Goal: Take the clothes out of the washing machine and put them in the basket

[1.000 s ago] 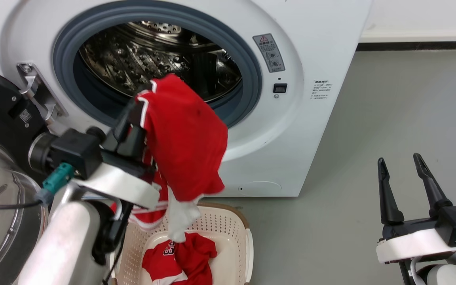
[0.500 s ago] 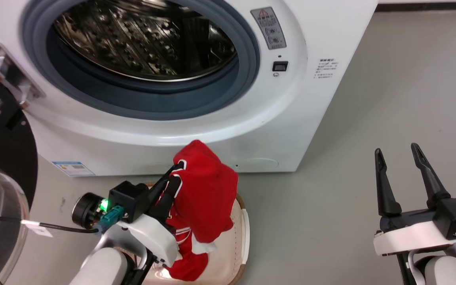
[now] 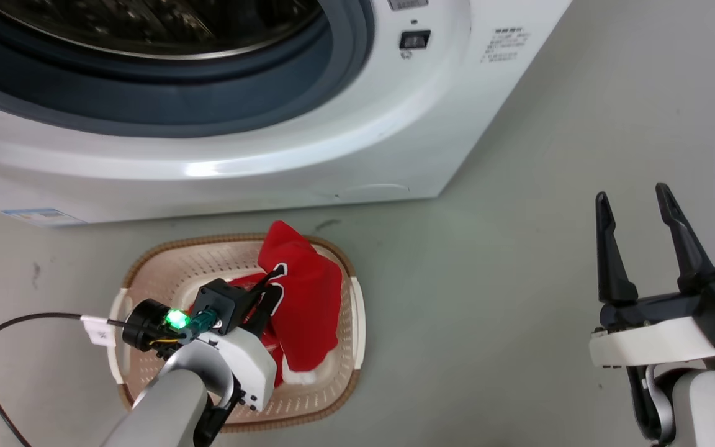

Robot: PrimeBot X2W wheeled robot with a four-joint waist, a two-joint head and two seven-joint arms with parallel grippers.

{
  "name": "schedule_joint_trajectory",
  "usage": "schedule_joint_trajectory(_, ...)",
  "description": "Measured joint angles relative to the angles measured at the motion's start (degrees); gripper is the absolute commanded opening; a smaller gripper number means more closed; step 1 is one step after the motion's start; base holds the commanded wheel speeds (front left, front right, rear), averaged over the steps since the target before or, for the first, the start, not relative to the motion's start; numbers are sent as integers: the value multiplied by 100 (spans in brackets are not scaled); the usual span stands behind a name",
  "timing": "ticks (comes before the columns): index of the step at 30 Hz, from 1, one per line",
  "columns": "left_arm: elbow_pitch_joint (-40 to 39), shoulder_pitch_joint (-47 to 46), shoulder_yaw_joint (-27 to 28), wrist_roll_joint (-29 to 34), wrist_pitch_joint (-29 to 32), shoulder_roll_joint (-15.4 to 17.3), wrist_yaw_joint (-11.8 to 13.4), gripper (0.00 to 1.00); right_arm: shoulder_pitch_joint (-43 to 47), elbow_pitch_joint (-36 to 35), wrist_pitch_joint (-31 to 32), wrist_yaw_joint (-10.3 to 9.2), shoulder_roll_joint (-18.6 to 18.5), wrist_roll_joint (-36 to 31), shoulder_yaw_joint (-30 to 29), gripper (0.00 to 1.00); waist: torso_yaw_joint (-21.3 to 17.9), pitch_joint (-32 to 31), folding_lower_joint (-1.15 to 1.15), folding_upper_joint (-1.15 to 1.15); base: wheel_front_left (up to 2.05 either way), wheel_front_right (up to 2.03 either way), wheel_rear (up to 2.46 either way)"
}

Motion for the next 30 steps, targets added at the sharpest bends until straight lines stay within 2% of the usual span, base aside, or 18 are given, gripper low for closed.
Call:
schedule_joint_trajectory(19,3379,-1832,-245,252,-171,-200,-104,0,-511,-247,0,0,0,186,122,100,-581,1682,0,0,0,0,0)
schedule_joint_trajectory(26,4143,-2354,-267,231,-196,-388,-101,0,-614,-302,0,0,1,270,225,100,-744,2030,0,0,0,0,0)
schedule_joint_trajectory(30,4480,-2475,-52,-45,-238,-449,-52,0,-632,-292,0,0,1,321,266,100,-796,2100,0,0,0,0,0)
